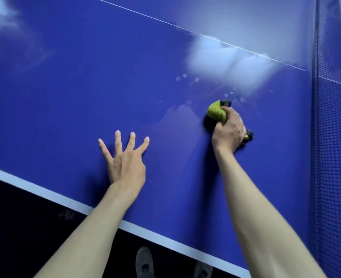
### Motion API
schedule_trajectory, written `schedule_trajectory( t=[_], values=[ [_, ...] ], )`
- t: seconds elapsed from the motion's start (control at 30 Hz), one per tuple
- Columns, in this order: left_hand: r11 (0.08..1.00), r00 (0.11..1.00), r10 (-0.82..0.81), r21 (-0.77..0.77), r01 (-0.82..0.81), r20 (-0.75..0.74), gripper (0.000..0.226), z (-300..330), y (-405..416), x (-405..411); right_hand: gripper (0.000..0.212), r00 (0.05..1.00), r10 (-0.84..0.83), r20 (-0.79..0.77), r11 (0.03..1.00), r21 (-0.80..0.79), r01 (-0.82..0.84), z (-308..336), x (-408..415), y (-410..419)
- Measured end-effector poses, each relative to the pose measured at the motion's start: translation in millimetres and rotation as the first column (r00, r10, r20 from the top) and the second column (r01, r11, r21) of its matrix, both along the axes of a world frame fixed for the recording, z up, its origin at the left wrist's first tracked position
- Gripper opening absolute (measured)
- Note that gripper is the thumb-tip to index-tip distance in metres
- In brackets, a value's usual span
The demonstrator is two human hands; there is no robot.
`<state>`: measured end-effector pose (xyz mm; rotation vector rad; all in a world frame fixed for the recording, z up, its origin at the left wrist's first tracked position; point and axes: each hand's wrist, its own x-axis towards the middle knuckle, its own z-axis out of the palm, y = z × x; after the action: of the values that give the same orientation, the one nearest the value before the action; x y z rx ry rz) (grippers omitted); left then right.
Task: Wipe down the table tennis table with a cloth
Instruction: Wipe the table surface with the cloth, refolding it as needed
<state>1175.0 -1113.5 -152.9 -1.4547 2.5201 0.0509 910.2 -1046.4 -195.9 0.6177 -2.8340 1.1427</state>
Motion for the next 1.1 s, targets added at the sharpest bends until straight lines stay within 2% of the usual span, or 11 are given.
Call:
schedule_trajectory(
  t=[0.1,0.2,0.3,0.5,0.6,0.67,0.8,0.87,0.97,1.1],
  values=[
    [1.000,1.000,-0.010,0.002,0.010,0.020,0.095,0,1,0,0.056,0.997,-0.033,0.068,0.999,-0.010,0.034,3,-8,-23],
    [1.000,1.000,-0.019,0.012,0.018,0.023,0.092,2,0,0,0.059,0.989,0.145,0.017,0.989,0.019,-0.146,-1,20,-13],
    [0.999,0.999,-0.027,0.025,0.027,0.028,0.086,5,-3,-2,0.061,0.942,0.336,-0.011,0.941,0.051,-0.335,-2,78,16],
    [0.995,0.999,-0.038,0.090,0.037,0.007,0.074,14,-13,-4,0.060,0.824,0.567,-0.008,0.822,0.063,-0.566,7,215,107],
    [0.987,0.998,-0.069,0.144,0.069,-0.002,0.073,23,-14,4,0.060,0.748,0.663,0.002,0.746,0.080,-0.661,4,252,155],
    [0.988,0.996,-0.090,0.124,0.091,-0.018,0.073,26,-11,14,0.062,0.720,0.694,0.007,0.716,0.108,-0.690,2,256,172],
    [0.996,0.998,-0.057,0.071,0.057,-0.002,0.076,24,-9,38,0.064,0.711,0.702,-0.037,0.706,0.168,-0.688,0,238,171],
    [0.996,1.000,-0.019,0.083,0.016,0.025,0.079,20,-11,45,0.065,0.769,0.637,-0.053,0.766,0.153,-0.625,-2,217,159],
    [0.994,0.999,0.006,0.107,-0.011,0.046,0.084,15,-11,48,0.066,0.890,0.456,-0.003,0.885,0.111,-0.453,-3,162,114],
    [0.994,0.996,-0.002,0.109,-0.007,0.086,0.085,18,-12,43,0.063,0.925,0.381,0.002,0.913,0.156,-0.377,-5,71,31]
  ],
)
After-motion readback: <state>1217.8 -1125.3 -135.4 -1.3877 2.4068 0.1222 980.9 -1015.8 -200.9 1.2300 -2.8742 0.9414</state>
